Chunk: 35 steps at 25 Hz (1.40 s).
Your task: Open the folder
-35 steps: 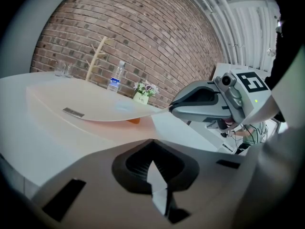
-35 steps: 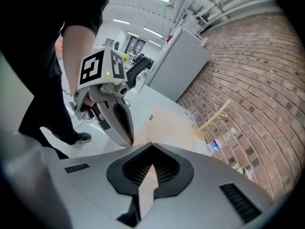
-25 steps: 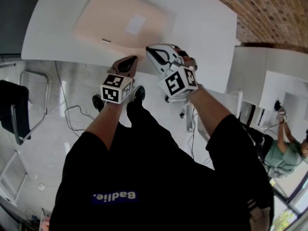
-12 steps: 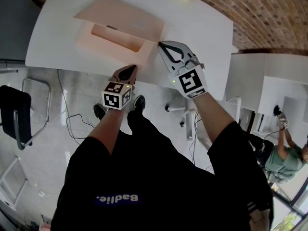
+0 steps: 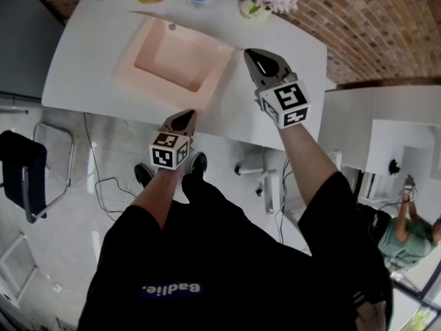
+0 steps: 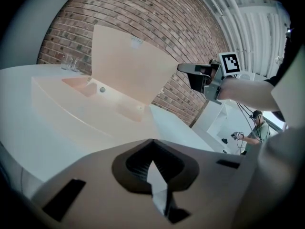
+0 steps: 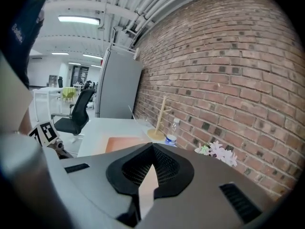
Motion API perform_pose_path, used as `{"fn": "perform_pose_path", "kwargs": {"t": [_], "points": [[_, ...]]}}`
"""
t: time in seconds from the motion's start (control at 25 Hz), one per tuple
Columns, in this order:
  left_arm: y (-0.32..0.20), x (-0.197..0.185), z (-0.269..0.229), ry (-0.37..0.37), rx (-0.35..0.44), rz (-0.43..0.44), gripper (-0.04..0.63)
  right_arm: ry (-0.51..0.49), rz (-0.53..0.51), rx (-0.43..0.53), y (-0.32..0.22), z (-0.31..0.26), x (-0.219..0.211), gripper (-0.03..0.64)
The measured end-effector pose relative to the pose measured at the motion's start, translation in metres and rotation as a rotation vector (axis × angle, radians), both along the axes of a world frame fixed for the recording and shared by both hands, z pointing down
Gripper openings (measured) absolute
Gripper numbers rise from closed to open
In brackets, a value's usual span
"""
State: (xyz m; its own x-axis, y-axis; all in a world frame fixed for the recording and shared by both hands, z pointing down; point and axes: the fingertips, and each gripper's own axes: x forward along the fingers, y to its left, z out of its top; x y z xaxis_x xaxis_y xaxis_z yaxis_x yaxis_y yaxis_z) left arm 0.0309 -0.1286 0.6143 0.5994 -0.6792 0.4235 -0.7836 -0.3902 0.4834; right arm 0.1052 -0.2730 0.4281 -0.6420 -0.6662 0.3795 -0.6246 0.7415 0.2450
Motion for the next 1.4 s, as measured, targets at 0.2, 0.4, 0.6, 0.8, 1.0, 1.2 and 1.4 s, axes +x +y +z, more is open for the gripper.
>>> {"fn": "perform_pose_path", "kwargs": {"t": [0.2,0.4,0.6,0.8,1.0,1.2,1.4], "points": [[0.001,0.000,0.001,-0.004,-0.011,0.000,0.002,-0.014,0.025,-0.005,-0.024,-0.008,0.006,0.028],[0.000,0.001,0.001,-0.008,-0.010,0.002,0.002,-0.036,0.051,-0.014,-0.047,-0.013,0.014,0.027],[0.000,0.001,0.001,-0.007,-0.018,0.000,0.002,-0.053,0.068,-0.022,-0.068,-0.015,0.021,0.026],[0.000,0.003,0.001,-0.002,-0.022,-0.011,0.002,-0.064,0.082,-0.029,-0.090,-0.017,0.029,0.026],[0.000,0.002,0.001,-0.004,-0.020,-0.006,0.002,-0.081,0.094,-0.040,-0.111,-0.016,0.032,0.027],[-0.002,0.005,0.000,-0.014,-0.021,-0.002,0.002,-0.108,0.124,-0.063,-0.132,-0.012,0.043,0.026],[-0.003,0.005,0.000,-0.018,-0.026,-0.002,0.002,-0.127,0.157,-0.080,-0.153,-0.007,0.052,0.026]]}}
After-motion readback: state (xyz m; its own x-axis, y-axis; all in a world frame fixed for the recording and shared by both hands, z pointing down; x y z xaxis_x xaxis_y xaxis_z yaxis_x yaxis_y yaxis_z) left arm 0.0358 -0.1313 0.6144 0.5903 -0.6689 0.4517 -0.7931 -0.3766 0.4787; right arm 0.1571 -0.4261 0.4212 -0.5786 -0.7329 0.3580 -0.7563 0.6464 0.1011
